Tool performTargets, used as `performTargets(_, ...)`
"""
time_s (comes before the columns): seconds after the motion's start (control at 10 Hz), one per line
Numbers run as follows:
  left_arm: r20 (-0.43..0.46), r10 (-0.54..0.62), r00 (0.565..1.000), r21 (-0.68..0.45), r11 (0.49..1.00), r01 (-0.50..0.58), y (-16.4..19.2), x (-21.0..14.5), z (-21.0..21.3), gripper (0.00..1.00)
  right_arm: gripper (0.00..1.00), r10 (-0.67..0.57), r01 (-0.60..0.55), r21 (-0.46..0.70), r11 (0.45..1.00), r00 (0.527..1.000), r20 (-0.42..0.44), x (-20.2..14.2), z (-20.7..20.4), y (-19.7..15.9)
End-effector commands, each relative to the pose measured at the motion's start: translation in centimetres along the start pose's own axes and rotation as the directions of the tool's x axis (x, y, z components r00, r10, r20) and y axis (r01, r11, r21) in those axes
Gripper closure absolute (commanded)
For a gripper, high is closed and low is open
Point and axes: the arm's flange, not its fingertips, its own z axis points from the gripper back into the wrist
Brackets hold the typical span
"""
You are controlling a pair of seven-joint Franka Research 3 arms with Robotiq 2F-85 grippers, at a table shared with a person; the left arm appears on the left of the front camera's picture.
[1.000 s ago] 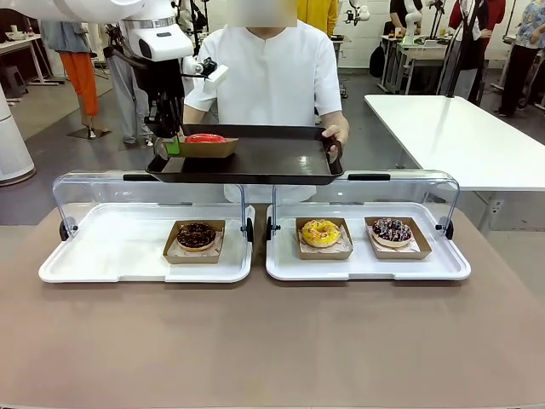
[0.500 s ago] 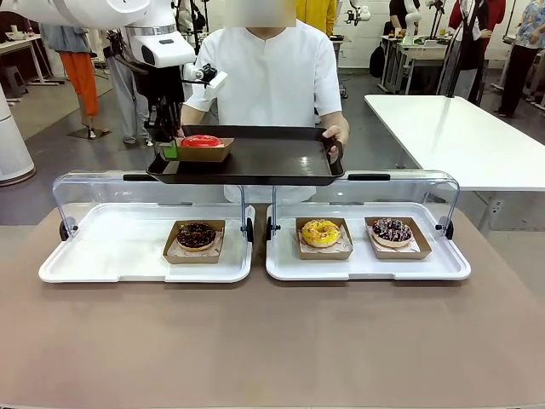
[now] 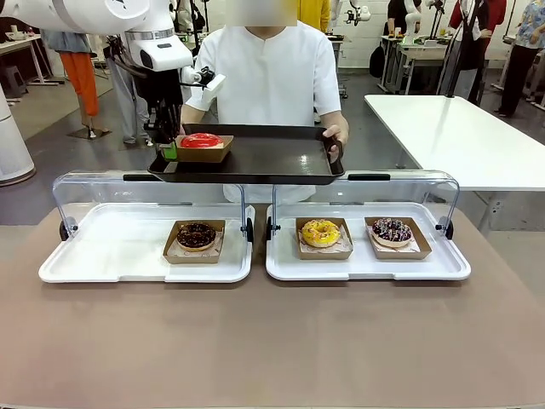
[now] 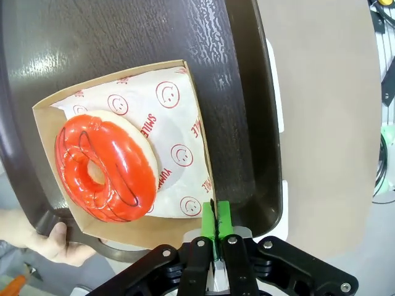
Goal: Provide the desired donut to the person.
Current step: Place the picked Paper togo box onto the Handle tray extended by the person.
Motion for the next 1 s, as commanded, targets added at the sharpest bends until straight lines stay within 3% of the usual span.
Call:
performTargets(0.0,0.031,-0.023,0.999,0.013,1.000,0.023,0.04,-0.24,-0.15,0.43,0.00,0.001,-0.001,0.002,1.000,1.000,0.006,0.10,-0.08,0.04)
performTargets(0.1,0.031,-0.029,0.999,0.014,1.000,0.028,0.03,-0.32,-0.15,0.05,0.00,0.001,-0.001,0.002,1.000,1.000,0.006,0.10,-0.08,0.04)
performTargets(0.2,0.029,-0.033,0.999,0.013,0.999,0.033,0.25,-0.38,-0.04,0.40,0.00,0.001,-0.001,0.002,1.000,1.000,0.006,0.10,-0.08,0.04)
performTargets(0.3,0.028,-0.030,0.999,0.014,0.999,0.030,0.13,-0.40,-0.10,0.00,0.00,0.001,-0.001,0.002,1.000,1.000,0.006,0.10,-0.08,0.04)
performTargets(0.9,0.039,-0.030,0.999,-0.006,1.000,0.030,-0.14,-0.46,0.02,0.00,0.00,0.001,-0.001,0.002,1.000,1.000,0.006,0.10,-0.08,0.04)
